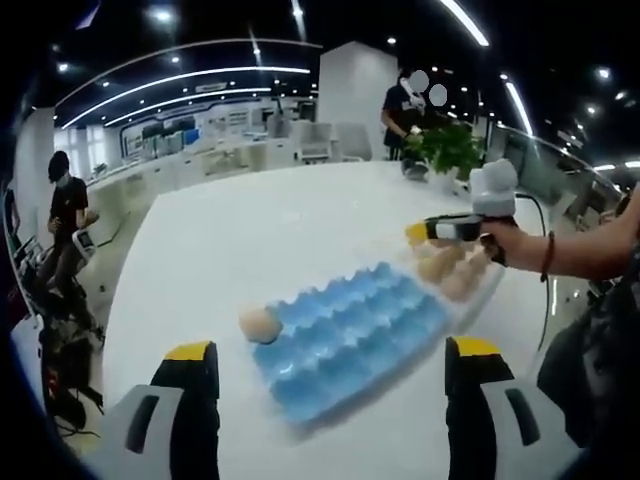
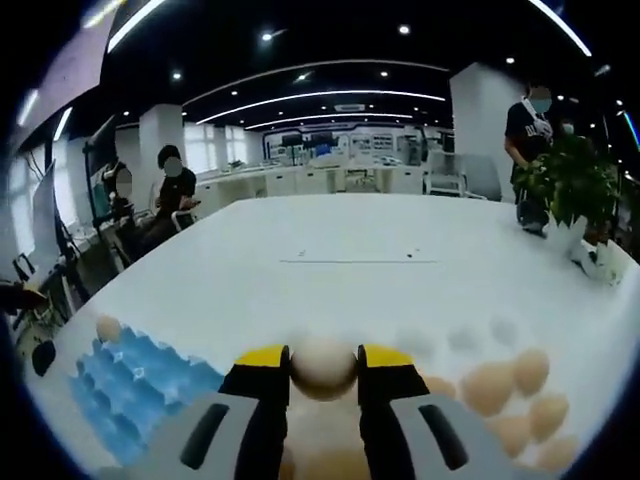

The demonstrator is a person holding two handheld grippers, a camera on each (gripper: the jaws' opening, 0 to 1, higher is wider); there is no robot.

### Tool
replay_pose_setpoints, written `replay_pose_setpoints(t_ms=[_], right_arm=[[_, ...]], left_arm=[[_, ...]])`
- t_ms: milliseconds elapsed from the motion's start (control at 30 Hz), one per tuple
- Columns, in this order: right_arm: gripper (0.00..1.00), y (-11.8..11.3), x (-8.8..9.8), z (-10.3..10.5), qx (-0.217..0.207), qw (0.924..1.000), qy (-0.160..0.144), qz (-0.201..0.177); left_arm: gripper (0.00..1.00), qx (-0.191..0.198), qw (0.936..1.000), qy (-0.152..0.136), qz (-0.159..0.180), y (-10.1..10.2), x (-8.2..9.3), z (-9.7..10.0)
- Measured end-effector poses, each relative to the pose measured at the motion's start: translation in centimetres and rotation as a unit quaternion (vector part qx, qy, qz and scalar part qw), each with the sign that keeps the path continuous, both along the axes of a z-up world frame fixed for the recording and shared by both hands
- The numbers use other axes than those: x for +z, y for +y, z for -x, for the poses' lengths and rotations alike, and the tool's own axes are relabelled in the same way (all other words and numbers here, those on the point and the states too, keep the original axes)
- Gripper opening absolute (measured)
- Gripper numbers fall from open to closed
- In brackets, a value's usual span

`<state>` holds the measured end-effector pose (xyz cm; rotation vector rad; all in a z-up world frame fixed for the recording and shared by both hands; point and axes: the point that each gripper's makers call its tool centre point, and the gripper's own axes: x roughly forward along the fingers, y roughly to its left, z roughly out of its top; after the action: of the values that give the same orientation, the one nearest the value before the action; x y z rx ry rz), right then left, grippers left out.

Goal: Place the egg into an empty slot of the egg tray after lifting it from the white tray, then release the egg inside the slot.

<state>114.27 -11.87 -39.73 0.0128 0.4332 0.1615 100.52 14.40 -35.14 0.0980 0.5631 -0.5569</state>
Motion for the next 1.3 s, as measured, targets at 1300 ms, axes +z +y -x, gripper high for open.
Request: replay_pose_setpoints(t_ms=[1300], right_arm=[[0.28, 0.7, -0.7, -0.7, 0.032, 0.9987, 0.026, -0.029]], left_arm=[[0.95, 0.000, 1.0000, -0.004, -0.005, 0.1, 0.1, -0.1]])
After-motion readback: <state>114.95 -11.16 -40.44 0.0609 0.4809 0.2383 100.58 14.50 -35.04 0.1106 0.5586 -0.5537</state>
